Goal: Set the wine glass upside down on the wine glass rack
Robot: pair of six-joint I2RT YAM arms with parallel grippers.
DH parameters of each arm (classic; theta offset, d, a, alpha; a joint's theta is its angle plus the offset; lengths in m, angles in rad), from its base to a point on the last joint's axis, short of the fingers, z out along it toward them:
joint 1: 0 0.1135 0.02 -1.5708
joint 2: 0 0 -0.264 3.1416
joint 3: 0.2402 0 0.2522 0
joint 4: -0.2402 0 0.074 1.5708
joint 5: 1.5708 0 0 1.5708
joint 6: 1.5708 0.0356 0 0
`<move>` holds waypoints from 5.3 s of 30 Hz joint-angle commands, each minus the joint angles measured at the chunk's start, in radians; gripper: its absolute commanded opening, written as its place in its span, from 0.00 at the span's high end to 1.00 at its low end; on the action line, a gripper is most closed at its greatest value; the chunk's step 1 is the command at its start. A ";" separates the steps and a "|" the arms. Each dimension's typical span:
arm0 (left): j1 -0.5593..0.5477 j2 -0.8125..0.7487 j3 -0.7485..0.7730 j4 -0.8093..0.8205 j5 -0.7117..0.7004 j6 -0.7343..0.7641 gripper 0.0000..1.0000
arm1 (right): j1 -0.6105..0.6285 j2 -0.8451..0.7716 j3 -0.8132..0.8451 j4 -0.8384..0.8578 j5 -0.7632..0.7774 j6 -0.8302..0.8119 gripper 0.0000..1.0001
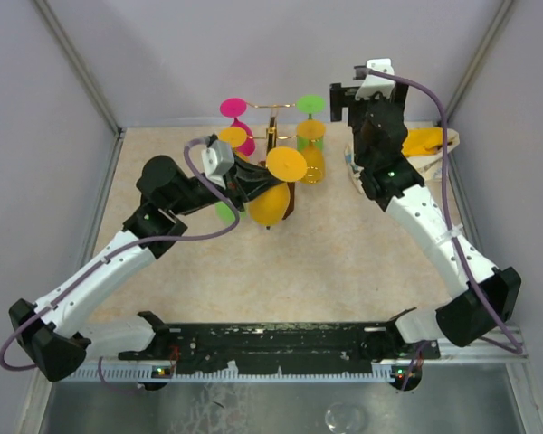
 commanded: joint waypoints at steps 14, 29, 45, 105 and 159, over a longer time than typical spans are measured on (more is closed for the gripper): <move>-0.122 0.039 -0.457 0.585 -0.344 -0.015 1.00 | -0.037 0.008 0.077 -0.045 0.006 0.038 0.01; -0.142 0.244 -0.485 0.927 -0.474 -0.047 1.00 | -0.044 -0.016 0.029 -0.027 0.002 0.039 0.01; -0.160 0.346 -0.398 0.925 -0.518 -0.038 1.00 | -0.050 -0.035 -0.004 -0.009 -0.005 0.040 0.01; -0.183 0.526 -0.276 0.908 -0.377 -0.097 1.00 | -0.057 -0.062 -0.062 0.028 -0.012 0.047 0.01; -0.299 0.047 -0.253 0.250 -0.785 0.104 0.00 | -0.218 0.018 0.030 -0.241 -0.209 0.265 0.01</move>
